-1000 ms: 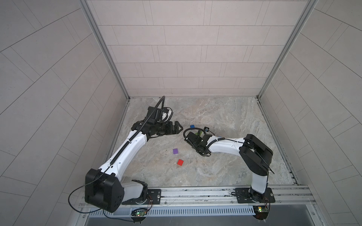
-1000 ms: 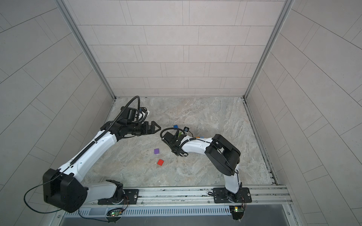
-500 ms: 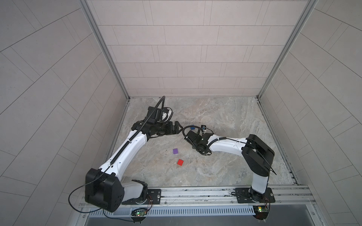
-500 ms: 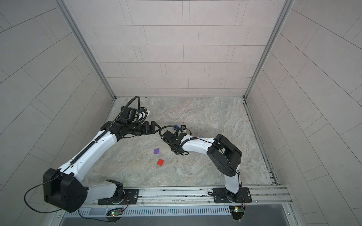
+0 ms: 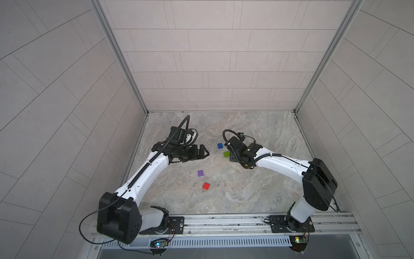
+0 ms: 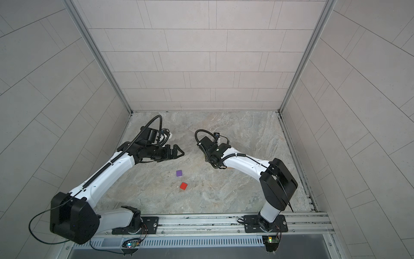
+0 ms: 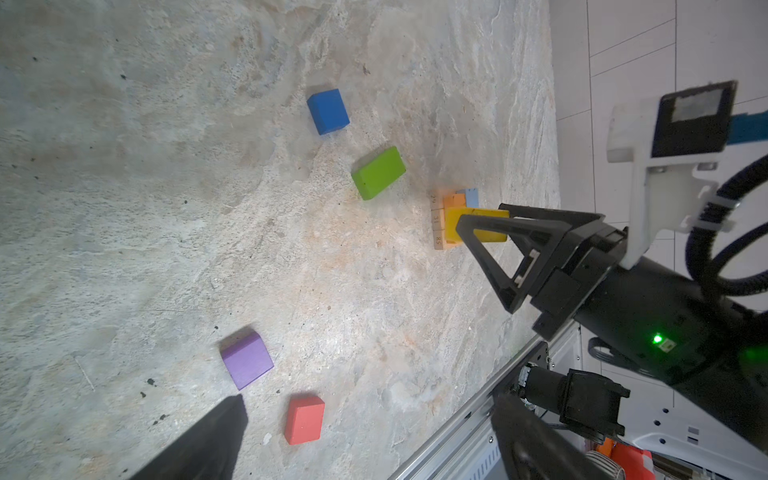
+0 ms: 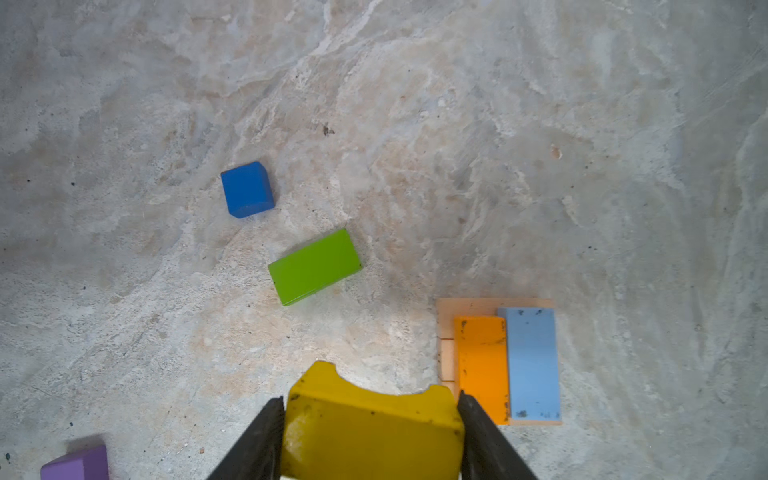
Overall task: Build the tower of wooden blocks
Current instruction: 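Carry the yellow arch block over the wood stack with the right gripper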
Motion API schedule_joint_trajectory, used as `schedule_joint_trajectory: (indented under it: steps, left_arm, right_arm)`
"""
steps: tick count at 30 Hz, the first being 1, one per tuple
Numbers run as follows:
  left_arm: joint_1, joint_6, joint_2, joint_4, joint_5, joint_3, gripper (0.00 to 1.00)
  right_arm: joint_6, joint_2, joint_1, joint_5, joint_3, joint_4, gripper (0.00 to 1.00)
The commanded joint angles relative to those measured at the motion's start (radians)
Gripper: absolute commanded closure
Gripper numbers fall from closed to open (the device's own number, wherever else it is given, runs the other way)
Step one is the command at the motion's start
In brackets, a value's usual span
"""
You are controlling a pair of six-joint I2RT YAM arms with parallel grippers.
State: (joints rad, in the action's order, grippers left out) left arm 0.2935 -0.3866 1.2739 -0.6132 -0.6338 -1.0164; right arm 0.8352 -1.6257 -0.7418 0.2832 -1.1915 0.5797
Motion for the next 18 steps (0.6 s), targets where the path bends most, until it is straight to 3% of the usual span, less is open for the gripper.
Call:
schedule_joint_trajectory:
  steps: [1,10,18]
  left_arm:
    - [-0.006,-0.003,-0.027,0.027,-0.035,0.015,0.0]
    - [-0.023,-0.011,-0.062,0.045,-0.006,0.025,0.0]
    - [-0.041,-0.026,-0.07,0.072,-0.03,0.039,0.0]
  right_arm:
    - [-0.107,0.046,0.035,-0.046,0.032,0.034,0.5]
    - [-0.231,0.104,0.135,-0.121,0.078,0.03,0.52]
    - [-0.246,0.145,0.225,-0.195,0.15,-0.023,0.51]
